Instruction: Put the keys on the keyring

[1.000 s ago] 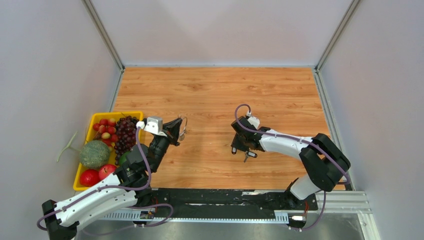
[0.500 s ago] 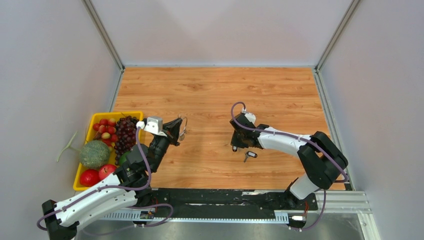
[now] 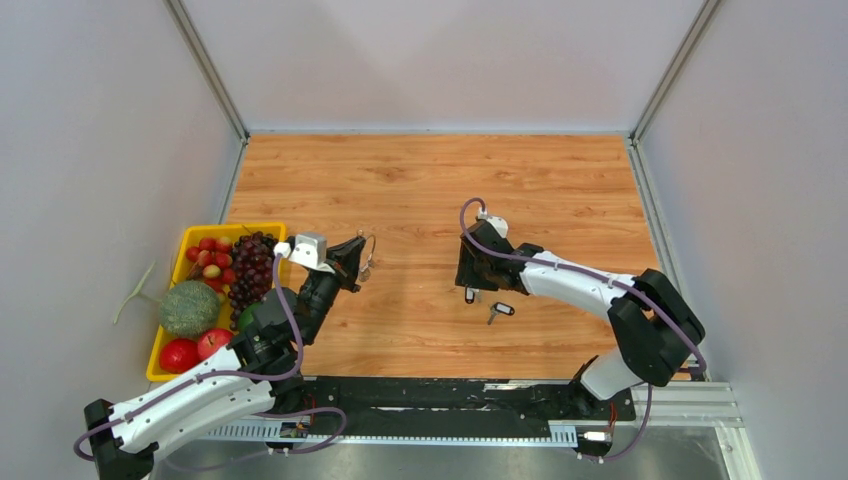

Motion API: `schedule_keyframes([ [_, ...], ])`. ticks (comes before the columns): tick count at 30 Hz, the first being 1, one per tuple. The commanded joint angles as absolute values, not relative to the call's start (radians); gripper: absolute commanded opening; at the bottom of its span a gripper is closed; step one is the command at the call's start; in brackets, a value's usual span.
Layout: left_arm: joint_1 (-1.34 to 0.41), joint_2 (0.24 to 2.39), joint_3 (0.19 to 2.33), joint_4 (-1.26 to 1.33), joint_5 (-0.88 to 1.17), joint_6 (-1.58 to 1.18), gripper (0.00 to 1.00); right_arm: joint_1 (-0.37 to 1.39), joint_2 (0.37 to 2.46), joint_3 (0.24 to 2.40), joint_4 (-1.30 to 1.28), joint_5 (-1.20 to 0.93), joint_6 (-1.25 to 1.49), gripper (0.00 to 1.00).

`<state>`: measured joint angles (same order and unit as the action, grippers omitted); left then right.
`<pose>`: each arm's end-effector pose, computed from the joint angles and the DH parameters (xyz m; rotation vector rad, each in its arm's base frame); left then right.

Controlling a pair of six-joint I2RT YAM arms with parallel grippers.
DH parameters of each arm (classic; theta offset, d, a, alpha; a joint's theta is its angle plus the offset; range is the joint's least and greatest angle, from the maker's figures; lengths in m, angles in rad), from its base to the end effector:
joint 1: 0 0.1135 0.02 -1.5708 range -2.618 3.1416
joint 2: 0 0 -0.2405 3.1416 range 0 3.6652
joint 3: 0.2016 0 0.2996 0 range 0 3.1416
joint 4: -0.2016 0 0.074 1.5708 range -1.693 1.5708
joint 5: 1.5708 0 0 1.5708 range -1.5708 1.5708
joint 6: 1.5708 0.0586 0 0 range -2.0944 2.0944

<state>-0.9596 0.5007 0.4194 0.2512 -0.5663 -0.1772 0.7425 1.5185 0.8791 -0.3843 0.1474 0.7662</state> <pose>0.1567 -0.1688 0.2858 0.0853 1.4471 -0.5389 0.2618 0.2286 0.1140 0.0854 2.6204 0.3626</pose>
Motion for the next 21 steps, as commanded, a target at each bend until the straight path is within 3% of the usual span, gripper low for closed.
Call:
schedule_keyframes([
  [1, -0.956, 0.502, 0.422, 0.279, -0.554, -0.188, 0.0, 0.739, 1.467, 0.908, -0.418, 0.205, 0.666, 0.51],
  [11, -0.956, 0.51, 0.423, 0.279, -0.55, -0.186, 0.0, 0.739, 1.486, 0.973, -0.404, 0.271, 0.233, 0.44],
  [16, -0.956, 0.507, 0.422, 0.279, -0.558, -0.183, 0.0, 0.739, 1.467, 0.963, -0.366, 0.123, 0.035, 0.53],
  [21, -0.956, 0.508, 0.422, 0.279, -0.562, -0.181, 0.0, 0.733, 1.468, 0.955, -0.345, 0.019, -0.1, 0.53],
])
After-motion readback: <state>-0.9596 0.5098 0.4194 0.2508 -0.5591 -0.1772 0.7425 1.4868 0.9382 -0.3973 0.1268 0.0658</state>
